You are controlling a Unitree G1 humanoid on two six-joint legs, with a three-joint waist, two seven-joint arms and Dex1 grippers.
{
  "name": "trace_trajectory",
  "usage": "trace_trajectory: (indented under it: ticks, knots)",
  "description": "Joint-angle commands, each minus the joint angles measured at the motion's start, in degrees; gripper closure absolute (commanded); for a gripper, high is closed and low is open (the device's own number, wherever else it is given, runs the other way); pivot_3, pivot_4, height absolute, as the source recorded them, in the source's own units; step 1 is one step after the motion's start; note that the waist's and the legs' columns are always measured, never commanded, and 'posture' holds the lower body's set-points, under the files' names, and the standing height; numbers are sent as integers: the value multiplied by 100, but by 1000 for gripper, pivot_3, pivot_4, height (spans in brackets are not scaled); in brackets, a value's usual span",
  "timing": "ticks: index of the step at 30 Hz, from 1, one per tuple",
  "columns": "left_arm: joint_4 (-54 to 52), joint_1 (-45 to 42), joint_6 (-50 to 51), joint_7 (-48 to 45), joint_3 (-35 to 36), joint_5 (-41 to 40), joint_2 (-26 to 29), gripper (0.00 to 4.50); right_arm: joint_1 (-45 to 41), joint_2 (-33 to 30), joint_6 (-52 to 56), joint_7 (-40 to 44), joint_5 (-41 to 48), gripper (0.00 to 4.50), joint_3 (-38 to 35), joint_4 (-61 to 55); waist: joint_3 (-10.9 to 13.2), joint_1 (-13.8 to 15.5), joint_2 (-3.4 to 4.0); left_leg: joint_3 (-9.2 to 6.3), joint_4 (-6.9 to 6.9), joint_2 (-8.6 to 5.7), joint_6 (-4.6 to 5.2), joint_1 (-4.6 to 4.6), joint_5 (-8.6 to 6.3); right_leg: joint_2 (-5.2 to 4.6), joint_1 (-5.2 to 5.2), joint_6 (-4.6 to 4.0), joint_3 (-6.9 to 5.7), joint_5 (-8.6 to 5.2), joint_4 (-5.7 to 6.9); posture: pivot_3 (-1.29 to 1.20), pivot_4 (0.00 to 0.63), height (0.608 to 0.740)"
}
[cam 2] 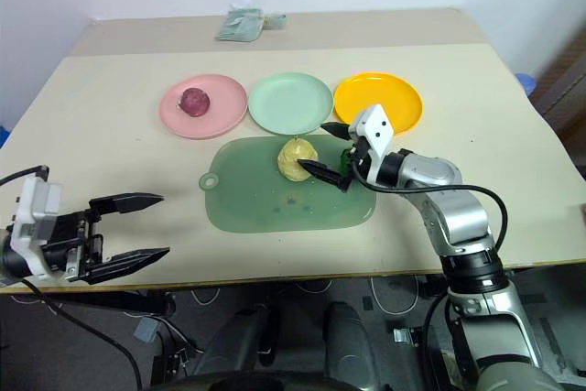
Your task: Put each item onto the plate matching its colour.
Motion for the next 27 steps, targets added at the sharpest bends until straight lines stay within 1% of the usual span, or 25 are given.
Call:
trace_trajectory:
  ticks: [1, 6, 10, 14, 18, 23, 25, 26, 27]
  knots:
    - [-264, 95, -146, -31, 136, -89, 1, 72, -250, 62, 12, 95, -105, 0, 77, 93, 0, 0, 0, 0, 0, 0, 0, 0, 0, 0, 0, 0, 0, 0, 0, 0, 150, 740]
    - [-308, 82, -162, 66, 39, -88, -53, 72, -399, 170, 215, 174, -112, 0, 148, 195, 0, -6, 1, 0, -1, 0, 0, 0, -1, 1, -1, 0, 0, 0, 0, 0, 150, 740]
    - [-283, -12, -183, 143, -60, -85, -74, 72, -617, 332, 227, 281, -197, 0, 250, 545, 0, -13, 1, 0, -1, 0, 0, 0, -1, 2, -2, 0, 0, 0, 0, 0, 150, 740]
    - [-260, -45, -202, 160, -99, -75, -80, 72, -725, 463, 107, 375, -346, 0, 329, 851, 0, -12, 1, 0, -4, 0, -1, 0, -1, 3, -3, 0, 0, 1, 0, 0, 150, 740]
    - [-290, -32, -234, 198, -141, -58, -107, 72, -933, 663, -133, 492, -627, 0, 506, 1517, 1, -24, 1, 1, -5, 0, -1, 1, -1, 5, -4, 0, 1, 1, 1, 0, 150, 740]
    - [-328, -44, -254, 277, -183, -48, -139, 72, -1048, 810, -427, 661, -795, 0, 552, 2008, 1, -21, 2, 1, -10, 1, -1, 1, -1, 8, -7, 0, 1, 2, 0, 0, 150, 740]
    - [-364, -12, -265, 306, -188, -48, -156, 0, -1086, 872, -531, 668, -845, 549, 537, 2129, 1, -25, 2, 1, -10, 2, -2, 1, -1, 10, -7, 0, 1, 2, 0, 0, 150, 740]
    - [-380, 4, -272, 322, -189, -51, -162, 0, -1097, 889, -561, 680, -863, 898, 533, 2163, 1, -28, 2, 1, -10, 2, -2, 1, -1, 11, -7, 0, 1, 2, 0, 0, 150, 740]
    - [-389, 14, -277, 334, -189, -54, -165, 0, -1104, 898, -583, 695, -876, 1342, 529, 2186, 1, -31, 2, 1, -10, 3, -3, 1, -1, 12, -7, 0, 1, 2, 0, 0, 150, 740]
